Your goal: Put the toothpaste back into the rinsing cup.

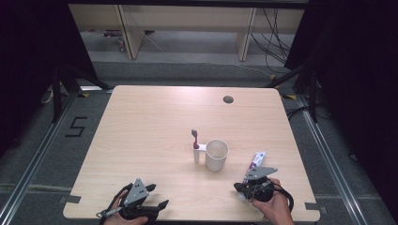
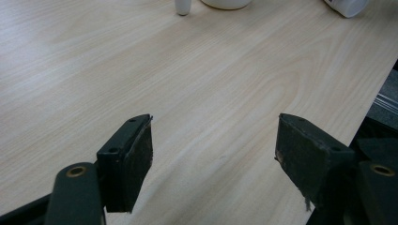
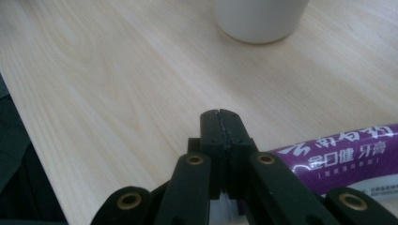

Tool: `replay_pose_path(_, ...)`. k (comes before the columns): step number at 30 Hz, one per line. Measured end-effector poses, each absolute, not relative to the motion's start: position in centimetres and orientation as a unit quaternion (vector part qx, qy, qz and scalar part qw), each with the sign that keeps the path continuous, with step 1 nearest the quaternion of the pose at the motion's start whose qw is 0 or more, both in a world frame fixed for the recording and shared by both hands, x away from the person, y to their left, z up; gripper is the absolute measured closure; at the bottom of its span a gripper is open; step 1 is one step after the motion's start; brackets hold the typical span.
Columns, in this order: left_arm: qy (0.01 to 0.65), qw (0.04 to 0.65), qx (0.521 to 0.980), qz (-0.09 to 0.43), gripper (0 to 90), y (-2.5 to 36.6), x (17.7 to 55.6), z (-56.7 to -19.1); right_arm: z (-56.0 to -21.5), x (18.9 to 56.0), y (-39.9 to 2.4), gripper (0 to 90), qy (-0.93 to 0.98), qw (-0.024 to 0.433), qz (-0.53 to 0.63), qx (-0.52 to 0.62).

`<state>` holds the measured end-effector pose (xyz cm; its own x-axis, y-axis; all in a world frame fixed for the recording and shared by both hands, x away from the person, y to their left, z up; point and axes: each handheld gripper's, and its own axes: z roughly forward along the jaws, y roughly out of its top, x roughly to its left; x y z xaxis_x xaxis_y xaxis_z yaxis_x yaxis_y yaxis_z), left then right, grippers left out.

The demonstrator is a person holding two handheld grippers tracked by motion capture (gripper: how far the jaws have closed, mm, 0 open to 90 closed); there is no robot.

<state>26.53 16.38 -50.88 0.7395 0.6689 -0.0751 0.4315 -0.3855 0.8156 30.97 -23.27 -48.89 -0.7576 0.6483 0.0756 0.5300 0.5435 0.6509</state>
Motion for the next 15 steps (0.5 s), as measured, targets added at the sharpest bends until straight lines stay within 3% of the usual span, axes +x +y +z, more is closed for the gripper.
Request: replay_pose_path(15, 0.339, 0.442, 0.820, 0.133, 27.4, 16.0, 26.3, -51.1, -48.6, 28.8, -27.4, 89.1, 0.868, 0.099, 0.327, 0.360)
